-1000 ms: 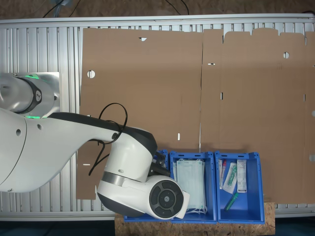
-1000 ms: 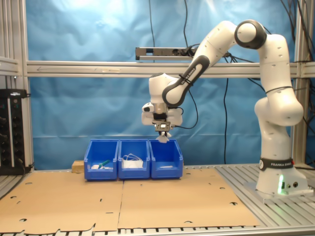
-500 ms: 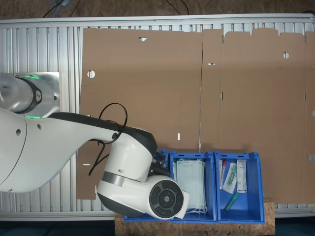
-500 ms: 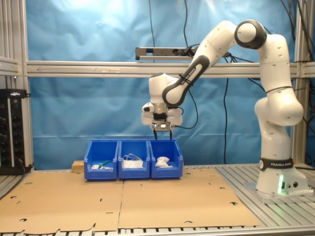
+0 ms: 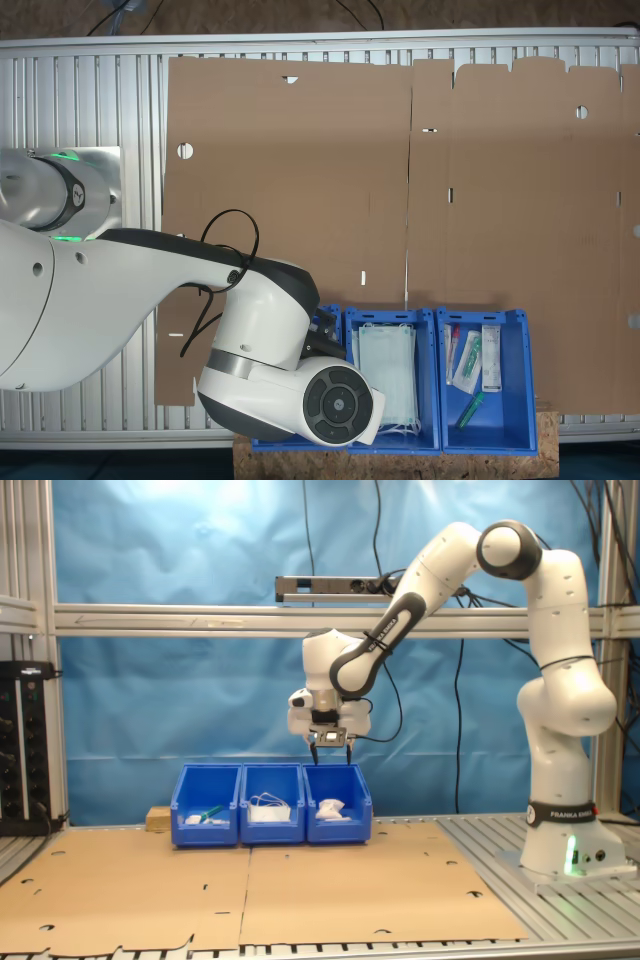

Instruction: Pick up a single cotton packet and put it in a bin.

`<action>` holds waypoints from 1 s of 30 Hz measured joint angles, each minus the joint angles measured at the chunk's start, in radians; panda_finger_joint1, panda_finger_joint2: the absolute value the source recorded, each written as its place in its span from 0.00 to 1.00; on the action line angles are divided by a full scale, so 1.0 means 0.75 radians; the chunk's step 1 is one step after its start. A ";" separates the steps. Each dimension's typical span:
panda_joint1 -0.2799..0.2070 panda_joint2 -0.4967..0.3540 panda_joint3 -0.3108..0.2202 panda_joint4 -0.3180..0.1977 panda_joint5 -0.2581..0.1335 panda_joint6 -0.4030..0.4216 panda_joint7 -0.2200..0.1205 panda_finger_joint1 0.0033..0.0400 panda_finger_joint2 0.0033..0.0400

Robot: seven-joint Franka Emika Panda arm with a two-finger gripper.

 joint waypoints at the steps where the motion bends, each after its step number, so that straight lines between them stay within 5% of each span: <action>1: 0.000 0.000 0.000 0.000 0.000 0.000 0.000 0.99 0.99; 30: 0.000 0.000 0.000 0.000 0.000 0.000 0.000 1.00 1.00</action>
